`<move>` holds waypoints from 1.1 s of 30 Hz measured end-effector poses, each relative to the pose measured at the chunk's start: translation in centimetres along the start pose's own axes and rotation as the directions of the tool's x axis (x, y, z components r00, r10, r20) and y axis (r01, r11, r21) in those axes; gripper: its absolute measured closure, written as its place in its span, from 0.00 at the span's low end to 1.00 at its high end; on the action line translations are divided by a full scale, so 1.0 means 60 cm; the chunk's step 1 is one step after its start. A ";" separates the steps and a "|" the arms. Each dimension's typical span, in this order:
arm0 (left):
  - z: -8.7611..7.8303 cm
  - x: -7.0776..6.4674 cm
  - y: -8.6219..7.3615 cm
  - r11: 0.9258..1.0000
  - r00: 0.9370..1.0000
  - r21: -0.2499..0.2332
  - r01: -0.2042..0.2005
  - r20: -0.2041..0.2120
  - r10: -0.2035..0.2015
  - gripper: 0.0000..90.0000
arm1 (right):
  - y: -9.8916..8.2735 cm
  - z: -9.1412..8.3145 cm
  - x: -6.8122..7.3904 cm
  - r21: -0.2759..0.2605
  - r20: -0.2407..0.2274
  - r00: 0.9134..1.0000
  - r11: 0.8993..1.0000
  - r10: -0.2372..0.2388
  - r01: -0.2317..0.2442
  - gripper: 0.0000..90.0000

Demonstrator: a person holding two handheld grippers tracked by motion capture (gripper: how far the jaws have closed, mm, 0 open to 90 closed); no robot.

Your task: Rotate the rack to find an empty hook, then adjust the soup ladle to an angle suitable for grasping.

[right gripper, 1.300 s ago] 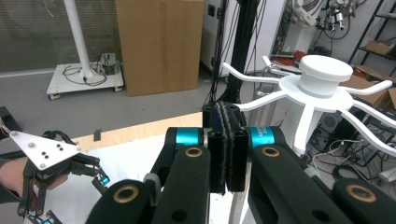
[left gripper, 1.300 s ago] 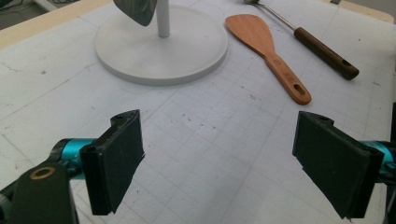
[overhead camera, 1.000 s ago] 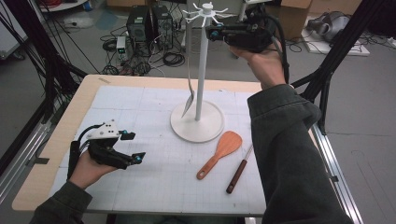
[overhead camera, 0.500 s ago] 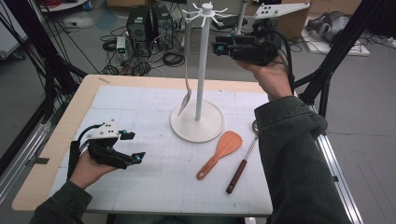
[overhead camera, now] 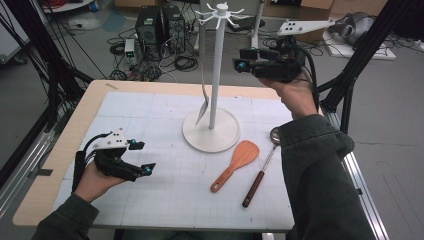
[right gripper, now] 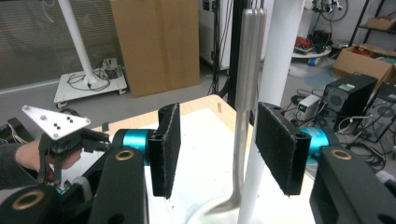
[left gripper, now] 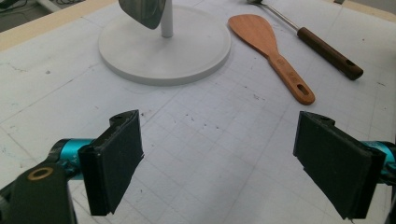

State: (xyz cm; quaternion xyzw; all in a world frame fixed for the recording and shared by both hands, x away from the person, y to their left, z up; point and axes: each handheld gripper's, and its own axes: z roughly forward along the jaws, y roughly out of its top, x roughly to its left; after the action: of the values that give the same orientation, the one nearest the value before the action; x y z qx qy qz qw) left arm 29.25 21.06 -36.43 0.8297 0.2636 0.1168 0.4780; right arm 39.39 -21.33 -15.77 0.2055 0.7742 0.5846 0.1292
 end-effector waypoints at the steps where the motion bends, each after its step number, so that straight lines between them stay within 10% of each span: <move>1: 0.000 0.000 0.000 1.000 1.000 0.001 0.000 0.000 0.000 0.18 | -0.008 -0.001 -0.002 0.004 0.000 1.000 1.000 0.004 -0.004 0.54; 33: 0.000 -0.001 -0.002 1.000 1.000 0.005 -0.008 -0.004 0.008 0.18 | -0.151 -0.018 -0.004 0.097 0.025 0.995 0.991 0.092 -0.094 0.31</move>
State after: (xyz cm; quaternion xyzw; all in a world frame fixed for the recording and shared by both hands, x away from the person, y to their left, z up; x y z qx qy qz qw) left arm 29.16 21.05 -36.52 0.8315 0.2616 0.1196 0.4752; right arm 37.63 -24.44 -24.18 0.2533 0.7901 0.5492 0.0996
